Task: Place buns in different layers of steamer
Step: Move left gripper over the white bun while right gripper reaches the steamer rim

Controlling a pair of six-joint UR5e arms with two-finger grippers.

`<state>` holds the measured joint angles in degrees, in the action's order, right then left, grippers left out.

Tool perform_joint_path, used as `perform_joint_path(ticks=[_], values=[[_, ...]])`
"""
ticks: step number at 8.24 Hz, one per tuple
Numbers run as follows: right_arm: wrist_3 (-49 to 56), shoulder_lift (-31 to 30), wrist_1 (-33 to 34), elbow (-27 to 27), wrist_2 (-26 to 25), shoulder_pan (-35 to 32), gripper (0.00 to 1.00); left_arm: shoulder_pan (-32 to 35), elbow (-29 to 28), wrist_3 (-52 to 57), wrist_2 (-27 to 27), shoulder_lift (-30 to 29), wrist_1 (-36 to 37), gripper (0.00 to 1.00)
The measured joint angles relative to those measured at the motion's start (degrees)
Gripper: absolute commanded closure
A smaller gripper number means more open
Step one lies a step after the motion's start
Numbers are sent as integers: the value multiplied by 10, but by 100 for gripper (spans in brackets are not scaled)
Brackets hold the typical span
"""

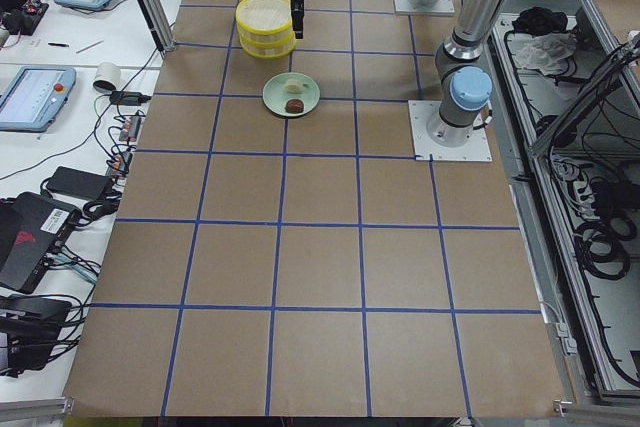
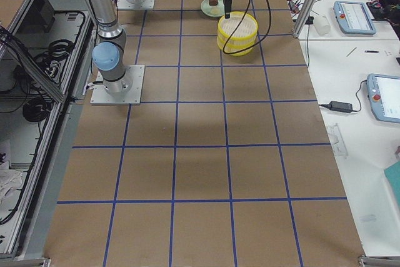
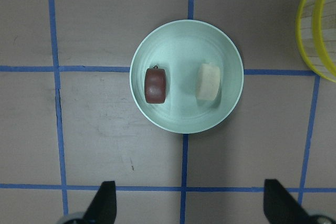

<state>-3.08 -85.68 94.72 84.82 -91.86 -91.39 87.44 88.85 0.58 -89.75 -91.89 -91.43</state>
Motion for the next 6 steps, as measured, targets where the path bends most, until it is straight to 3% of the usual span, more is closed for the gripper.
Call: perform_joint_path(ticks=[4, 6], values=[[-3, 4, 4, 1, 10, 0, 0, -2, 1, 6, 2, -18, 9, 0], [1, 16, 26, 9, 14, 0, 0, -2, 9, 8, 6, -51, 76, 0]])
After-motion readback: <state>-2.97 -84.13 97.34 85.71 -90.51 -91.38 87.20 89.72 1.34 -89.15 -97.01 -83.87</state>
